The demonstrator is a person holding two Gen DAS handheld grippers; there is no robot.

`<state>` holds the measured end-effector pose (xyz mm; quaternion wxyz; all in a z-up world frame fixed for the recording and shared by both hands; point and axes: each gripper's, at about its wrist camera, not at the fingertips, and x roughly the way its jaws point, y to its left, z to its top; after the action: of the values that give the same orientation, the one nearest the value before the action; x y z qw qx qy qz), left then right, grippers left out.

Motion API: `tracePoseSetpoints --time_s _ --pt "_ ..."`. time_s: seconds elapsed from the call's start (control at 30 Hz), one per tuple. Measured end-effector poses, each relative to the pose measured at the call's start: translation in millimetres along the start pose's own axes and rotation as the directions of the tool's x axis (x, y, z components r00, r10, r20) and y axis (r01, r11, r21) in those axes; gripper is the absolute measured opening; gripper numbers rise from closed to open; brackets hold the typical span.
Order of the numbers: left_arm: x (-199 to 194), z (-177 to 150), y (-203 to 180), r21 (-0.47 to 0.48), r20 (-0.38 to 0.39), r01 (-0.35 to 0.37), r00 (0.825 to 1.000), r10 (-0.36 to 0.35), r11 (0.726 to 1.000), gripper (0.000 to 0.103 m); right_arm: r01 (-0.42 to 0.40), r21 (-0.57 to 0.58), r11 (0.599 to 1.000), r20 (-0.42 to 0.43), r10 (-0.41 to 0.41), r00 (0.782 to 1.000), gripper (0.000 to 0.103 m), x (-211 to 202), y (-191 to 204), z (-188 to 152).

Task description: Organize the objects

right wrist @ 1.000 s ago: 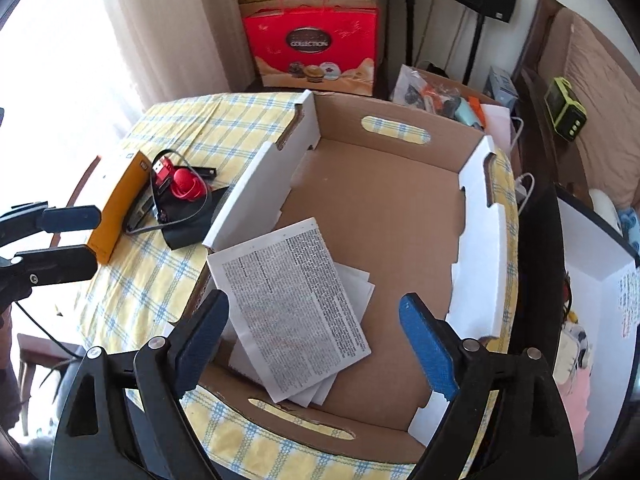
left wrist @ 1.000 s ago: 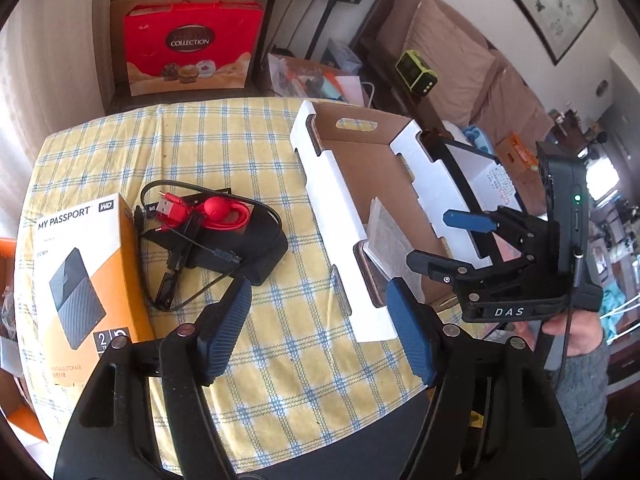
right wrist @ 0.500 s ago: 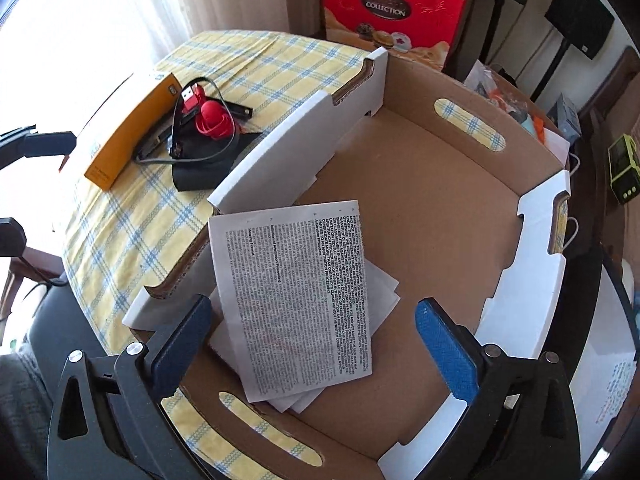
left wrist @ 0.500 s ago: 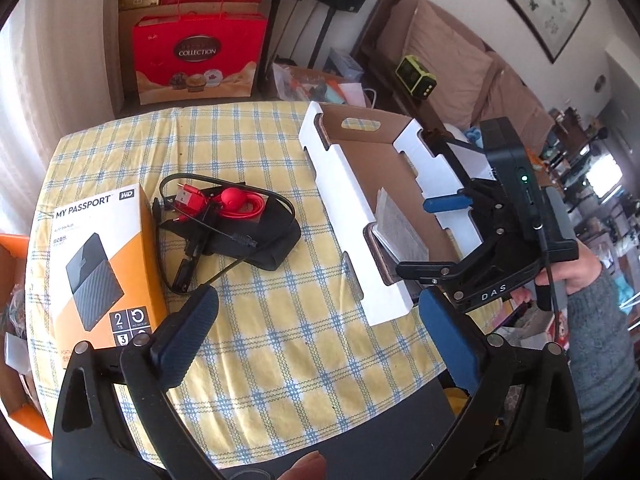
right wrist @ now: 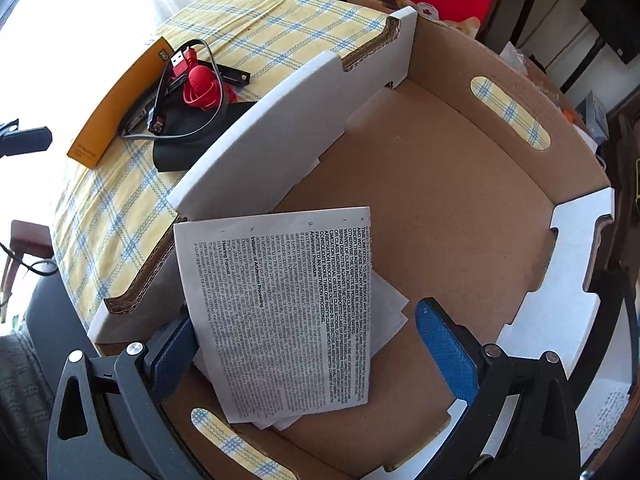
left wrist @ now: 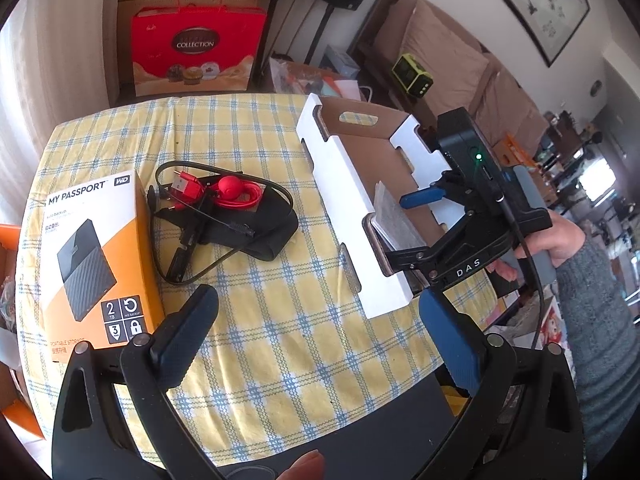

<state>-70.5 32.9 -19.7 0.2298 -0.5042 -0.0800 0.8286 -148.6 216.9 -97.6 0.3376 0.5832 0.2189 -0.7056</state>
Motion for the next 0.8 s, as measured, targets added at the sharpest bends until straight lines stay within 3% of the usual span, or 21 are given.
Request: tracePoseSetpoints --time_s 0.13,0.2,0.3,0.43,0.47,0.8 --pt "0.3 -0.4 2.2 -0.006 0.004 0.000 1.000 0.000 1.000 0.100 -0.051 0.074 0.996 0.036 0.049 0.998 0.094 -1.2 -10.9 -1.5" --pt "0.9 0.0 2.7 -0.008 0.003 -0.003 1.000 0.003 1.000 0.100 -0.047 0.114 0.992 0.048 0.042 0.998 0.078 -4.8 -16.3 -1.8" --pt "1.1 -0.4 3.6 -0.012 0.004 -0.010 1.000 0.010 1.000 0.100 -0.075 0.246 0.966 0.059 0.062 0.996 0.063 -9.4 -32.4 -2.8" --pt "-2.0 -1.6 3.6 -0.010 0.012 -0.016 1.000 0.016 1.000 0.100 -0.041 0.404 0.914 0.046 0.025 0.999 0.063 -17.5 -54.3 -7.2" --pt "-3.3 -2.3 3.5 -0.007 0.016 -0.020 1.000 0.020 1.000 0.100 -0.046 0.415 0.909 0.052 0.027 0.998 0.068 -21.9 -57.3 -5.4" --pt "-21.4 -6.1 17.5 -0.017 0.054 -0.055 0.997 0.056 0.998 0.100 -0.037 0.426 0.904 0.017 0.033 0.999 0.073 -19.5 -36.1 -20.6"
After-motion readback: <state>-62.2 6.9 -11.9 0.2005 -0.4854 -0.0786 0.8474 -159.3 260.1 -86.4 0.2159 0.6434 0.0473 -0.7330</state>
